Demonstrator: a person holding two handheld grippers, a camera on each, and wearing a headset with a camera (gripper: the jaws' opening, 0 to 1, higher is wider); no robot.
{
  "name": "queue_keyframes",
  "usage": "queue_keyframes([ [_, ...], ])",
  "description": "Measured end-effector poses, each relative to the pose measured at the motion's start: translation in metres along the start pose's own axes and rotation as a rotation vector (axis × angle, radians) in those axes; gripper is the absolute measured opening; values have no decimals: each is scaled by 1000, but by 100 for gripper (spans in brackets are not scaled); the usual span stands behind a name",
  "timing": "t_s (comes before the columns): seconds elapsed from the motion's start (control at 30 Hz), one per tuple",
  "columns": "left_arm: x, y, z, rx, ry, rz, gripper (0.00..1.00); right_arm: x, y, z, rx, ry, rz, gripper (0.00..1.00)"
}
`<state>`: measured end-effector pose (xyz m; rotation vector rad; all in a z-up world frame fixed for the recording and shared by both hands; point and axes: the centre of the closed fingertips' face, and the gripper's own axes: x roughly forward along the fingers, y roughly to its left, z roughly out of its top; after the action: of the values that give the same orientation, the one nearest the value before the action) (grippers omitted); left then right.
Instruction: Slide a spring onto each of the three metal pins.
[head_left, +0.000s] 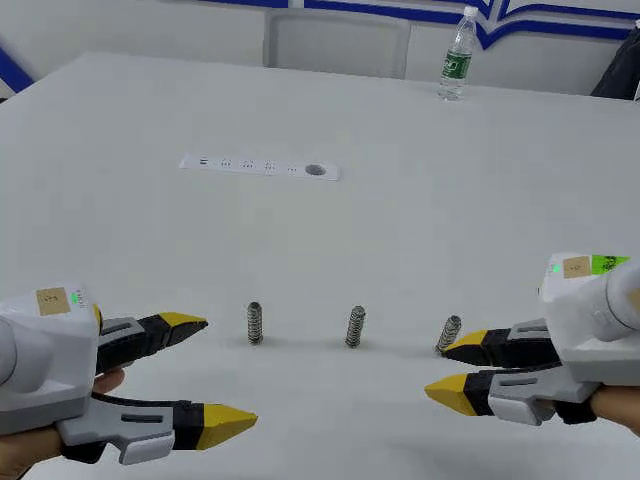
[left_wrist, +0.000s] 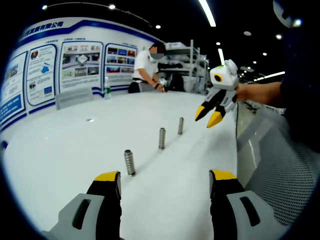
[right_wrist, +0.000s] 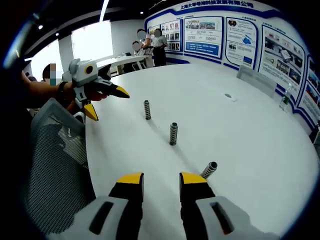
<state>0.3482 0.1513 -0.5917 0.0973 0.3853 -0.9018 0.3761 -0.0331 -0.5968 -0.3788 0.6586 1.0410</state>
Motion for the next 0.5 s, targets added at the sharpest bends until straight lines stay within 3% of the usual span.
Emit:
queue_keyframes([
  [0.17, 0, 1, 0, -3, 1, 3, 73, -7, -11, -4, 8, -15, -30, 32],
  [0.5, 1, 0, -3, -7, 4, 2, 74, -14, -20, -13, 10, -73, -34, 40],
])
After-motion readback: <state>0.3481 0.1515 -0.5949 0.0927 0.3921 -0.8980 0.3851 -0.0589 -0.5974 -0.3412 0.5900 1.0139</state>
